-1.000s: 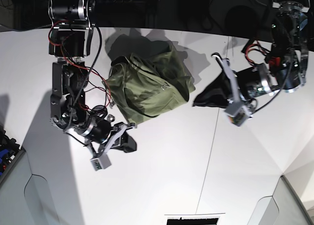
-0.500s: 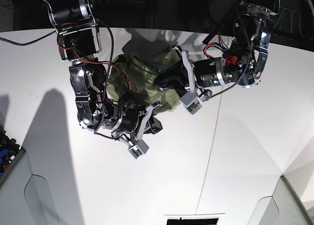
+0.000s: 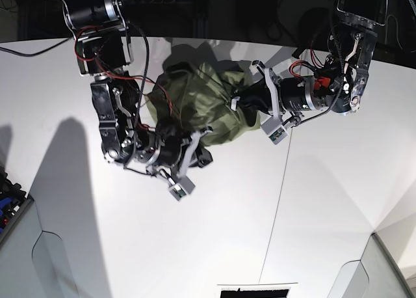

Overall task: Layout the t-shirt on the table in an organized manner, then fold the t-shirt properly
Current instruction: 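Grasp the folded bundle with both grippers and tuck its edges square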

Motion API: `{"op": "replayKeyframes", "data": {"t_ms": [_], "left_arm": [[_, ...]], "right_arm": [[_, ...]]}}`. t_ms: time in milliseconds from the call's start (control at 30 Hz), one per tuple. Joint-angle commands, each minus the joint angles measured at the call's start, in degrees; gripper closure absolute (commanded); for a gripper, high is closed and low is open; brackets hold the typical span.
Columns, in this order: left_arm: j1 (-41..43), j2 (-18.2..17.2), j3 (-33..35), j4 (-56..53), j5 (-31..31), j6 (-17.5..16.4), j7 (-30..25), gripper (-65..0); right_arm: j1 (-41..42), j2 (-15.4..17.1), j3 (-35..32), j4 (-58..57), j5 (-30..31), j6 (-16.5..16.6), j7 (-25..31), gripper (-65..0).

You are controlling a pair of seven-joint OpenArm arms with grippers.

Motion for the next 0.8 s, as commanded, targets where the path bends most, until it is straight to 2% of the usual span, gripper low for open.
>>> {"op": "replayKeyframes", "data": {"t_ms": [0,133,267,500,567,767], "left_arm": [[-1.77,-0.52,-0.28,0.87,0.35,-0.52,-1.46,-1.0],[-6.12,-0.63,-0.28,-1.95,1.73,-0.52,-2.29,-1.0],[-10.23,-0.24,0.20,-7.28,1.36,-0.52,-2.80,-1.0],[-19.17,-0.37,6.03,-13.99,2.01,-0.52,-3.69,-1.0],[-20.57,-1.46,5.27,-13.62,1.16,-0.52,-2.80,-1.0],[-20.72,-7.96,-1.53,-7.43,-7.65,-0.52,3.30,-1.0]], "right_arm": [[0.33,0.76,0.09,0.92,2.03,0.44,0.13,0.0],[-3.52,3.10,0.09,3.41,6.88,0.48,-0.57,0.0],[-7.69,3.87,0.11,9.29,7.43,0.46,-1.57,0.0],[-12.26,3.87,0.13,16.09,6.80,0.42,-1.95,0.0],[-12.39,3.85,0.13,16.41,5.77,0.42,-1.90,0.0],[-11.58,3.85,2.10,16.41,5.70,0.42,-1.42,0.0]]}}
